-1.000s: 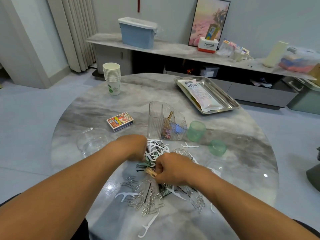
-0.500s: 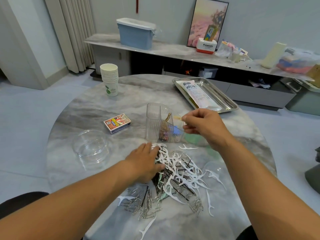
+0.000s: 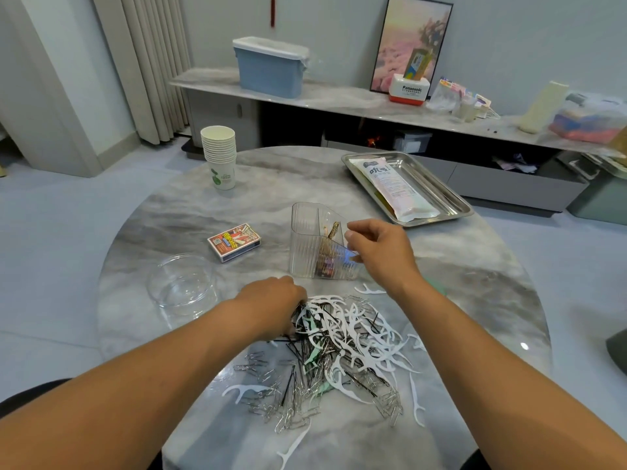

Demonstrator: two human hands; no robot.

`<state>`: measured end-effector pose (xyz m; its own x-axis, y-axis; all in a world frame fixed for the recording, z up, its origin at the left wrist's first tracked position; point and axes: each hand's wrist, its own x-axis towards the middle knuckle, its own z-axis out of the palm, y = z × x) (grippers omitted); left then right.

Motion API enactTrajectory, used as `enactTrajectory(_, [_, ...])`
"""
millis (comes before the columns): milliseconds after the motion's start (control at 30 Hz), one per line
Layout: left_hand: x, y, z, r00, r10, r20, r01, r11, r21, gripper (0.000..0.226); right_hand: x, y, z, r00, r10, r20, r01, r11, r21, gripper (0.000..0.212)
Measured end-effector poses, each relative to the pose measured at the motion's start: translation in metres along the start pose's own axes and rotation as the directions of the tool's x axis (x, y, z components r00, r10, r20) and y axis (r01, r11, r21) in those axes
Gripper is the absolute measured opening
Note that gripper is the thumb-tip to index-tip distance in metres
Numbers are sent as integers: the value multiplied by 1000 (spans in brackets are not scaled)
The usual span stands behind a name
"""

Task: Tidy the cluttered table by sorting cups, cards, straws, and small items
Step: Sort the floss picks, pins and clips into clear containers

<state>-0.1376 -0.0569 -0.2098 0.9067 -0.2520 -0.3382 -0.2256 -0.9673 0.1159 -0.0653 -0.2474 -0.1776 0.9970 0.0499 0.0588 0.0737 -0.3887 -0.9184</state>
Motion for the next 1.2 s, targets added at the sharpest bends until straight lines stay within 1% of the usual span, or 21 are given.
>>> enactTrajectory(33, [2,-2,1,1000,-21,-13,21,1000,8,48,-1,-3,-4,1000,-20,-4,20,999,-39,10])
enactTrajectory(67, [3,-4,1,999,-39,-28,39,999,14,43,-3,-7,-7,999,-35,22,36,996,-81,9])
enactTrajectory(100, [5,-5,1,998,-56,-40,56,998,15,39,-7,-11,-11,996,-31,84,42,991,-130,8])
enactTrajectory(133, [6,-6,1,996,-72,-47,73,997,10,35,-12,-14,-14,983,-9,182,45,980,-196,6])
enactTrajectory(167, [8,-6,1,995,-91,-51,91,996,7,32,-19,-16,-15,954,39,296,47,960,-277,7])
enactTrajectory(200, [9,-6,0,992,-109,-56,110,994,9,29,-25,-14,-14,912,104,396,52,930,-364,15])
enactTrajectory(233, [10,-6,-1,990,-126,-61,127,992,13,27,-32,-10,-11,869,168,466,70,890,-451,30])
enactTrajectory(267, [12,-6,-2,989,-137,-62,138,990,14,26,-38,-4,-6,838,217,500,104,837,-537,51])
enactTrajectory(333, [14,-6,-5,989,-141,-52,141,990,-14,25,-49,8,4,807,264,528,199,720,-665,92])
enactTrajectory(367, [15,-7,-7,990,-136,-39,134,990,-51,25,-53,13,9,796,275,539,245,668,-703,106])
enactTrajectory(400, [15,-7,-9,992,-123,-16,121,987,-102,27,-56,18,13,793,280,542,280,622,-731,113])
enactTrajectory(433, [15,-6,-11,995,-103,14,104,981,-164,31,-58,21,15,796,274,540,308,584,-751,116])
enactTrajectory(500, [14,-6,-14,995,-49,85,72,953,-296,36,-57,25,15,814,250,525,320,561,-763,110])
enactTrajectory(600, [11,-3,-13,991,23,130,32,911,-412,35,-53,27,12,827,231,512,279,623,-731,86])
enactTrajectory(700, [10,-3,-13,990,44,136,28,875,-484,31,-49,27,7,827,240,508,232,678,-698,65])
enactTrajectory(767, [11,-4,-15,992,29,126,35,879,-476,29,-48,25,2,825,245,509,199,718,-667,52])
enactTrajectory(833, [12,-7,-16,995,-26,95,65,898,-436,29,-46,24,-4,827,238,509,169,759,-629,39])
enactTrajectory(967, [14,-15,-16,993,-115,9,109,905,-411,34,-40,22,-18,844,227,486,105,818,-565,22])
enactTrajectory(1033, [14,-13,-17,994,-110,21,108,892,-440,39,-38,21,-25,858,224,462,77,834,-547,16])
enactTrajectory(1133, [12,-6,-21,997,-61,57,80,895,-439,59,-34,22,-33,881,225,416,29,853,-521,8])
enactTrajectory(1200, [12,-5,-22,997,-57,48,72,902,-425,61,-32,23,-36,886,228,403,7,864,-504,6])
